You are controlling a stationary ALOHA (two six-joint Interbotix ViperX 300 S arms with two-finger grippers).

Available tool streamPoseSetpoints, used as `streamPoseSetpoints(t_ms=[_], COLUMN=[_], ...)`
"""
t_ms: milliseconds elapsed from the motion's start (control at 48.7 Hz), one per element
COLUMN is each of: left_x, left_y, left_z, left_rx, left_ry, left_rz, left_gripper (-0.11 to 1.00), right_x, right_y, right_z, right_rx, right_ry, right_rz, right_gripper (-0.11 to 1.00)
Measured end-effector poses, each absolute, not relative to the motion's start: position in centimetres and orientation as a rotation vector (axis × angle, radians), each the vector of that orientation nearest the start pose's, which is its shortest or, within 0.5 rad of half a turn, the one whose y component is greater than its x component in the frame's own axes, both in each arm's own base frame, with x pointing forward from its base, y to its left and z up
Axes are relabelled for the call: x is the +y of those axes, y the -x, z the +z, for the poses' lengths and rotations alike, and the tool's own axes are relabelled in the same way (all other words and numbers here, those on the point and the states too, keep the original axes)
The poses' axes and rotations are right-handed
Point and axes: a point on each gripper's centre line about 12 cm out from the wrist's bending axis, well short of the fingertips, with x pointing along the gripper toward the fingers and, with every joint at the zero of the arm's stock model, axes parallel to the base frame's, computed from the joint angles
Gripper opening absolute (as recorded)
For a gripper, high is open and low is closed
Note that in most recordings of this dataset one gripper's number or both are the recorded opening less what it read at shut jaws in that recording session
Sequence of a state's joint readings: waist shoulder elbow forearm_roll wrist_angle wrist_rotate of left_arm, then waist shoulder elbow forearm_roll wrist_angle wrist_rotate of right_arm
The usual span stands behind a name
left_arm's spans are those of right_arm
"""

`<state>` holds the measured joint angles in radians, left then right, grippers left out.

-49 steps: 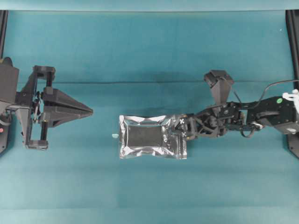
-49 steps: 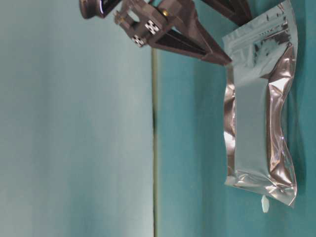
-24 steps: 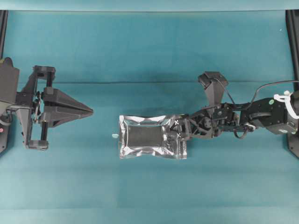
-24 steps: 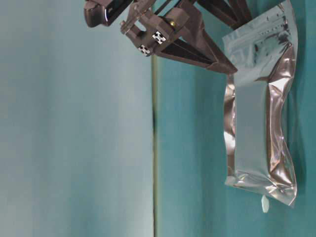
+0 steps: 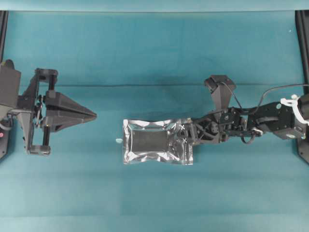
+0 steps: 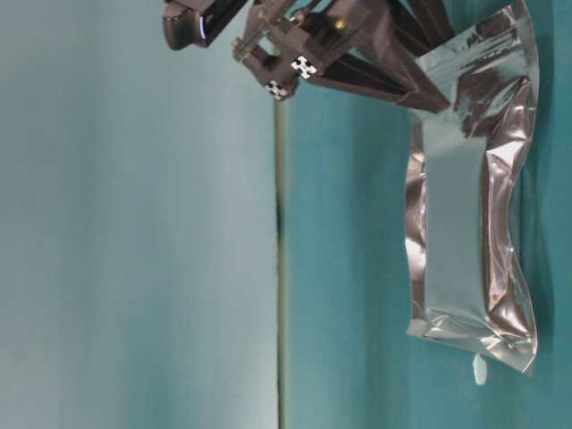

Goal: Hand over the silver zip bag and make it stand upright.
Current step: 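Grasp the silver zip bag's right edge with the right gripper and lift, then carry the hanging bag leftward toward the left gripper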

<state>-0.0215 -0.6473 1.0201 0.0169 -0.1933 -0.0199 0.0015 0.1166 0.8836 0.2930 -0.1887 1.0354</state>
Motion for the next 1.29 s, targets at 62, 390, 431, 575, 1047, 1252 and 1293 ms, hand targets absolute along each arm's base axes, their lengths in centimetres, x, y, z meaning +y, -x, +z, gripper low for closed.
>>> streamPoseSetpoints(t_ms=[62,390,431,575,1047,1252,1293], left_x=[-0.6,-0.6,-0.6,-0.6,-0.4,-0.1,-0.1], left_y=[-26.2,-26.2,-26.2,-26.2,-26.2,-26.0,-26.0], left_z=[27.2,27.0,27.0,27.0,27.1,27.3,27.3], left_rx=[0.181,0.196,0.196,0.196,0.192,0.186,0.184], left_ry=[0.002,0.002,0.002,0.003,0.001,0.003,0.002], left_rz=[-0.024,-0.023,-0.024,-0.024,-0.015,-0.004,-0.004], left_gripper=[0.14,0.14,0.14,0.14,0.14,0.15,0.15], right_x=[-0.6,-0.4,-0.3,-0.2,-1.3,-1.8,-1.9], right_y=[-33.8,-34.4,-34.4,-34.3,-36.8,-38.7,-38.9], right_z=[7.9,8.4,8.4,8.4,13.8,18.3,19.0], right_rx=[0.648,0.596,0.597,0.610,0.799,0.924,0.944], right_ry=[-1.221,-1.217,-1.215,-1.194,-0.934,-0.768,-0.739], right_rz=[-0.577,-0.539,-0.537,-0.527,-0.422,-0.320,-0.301], right_gripper=[0.44,0.05,0.05,0.05,0.05,0.05,0.05])
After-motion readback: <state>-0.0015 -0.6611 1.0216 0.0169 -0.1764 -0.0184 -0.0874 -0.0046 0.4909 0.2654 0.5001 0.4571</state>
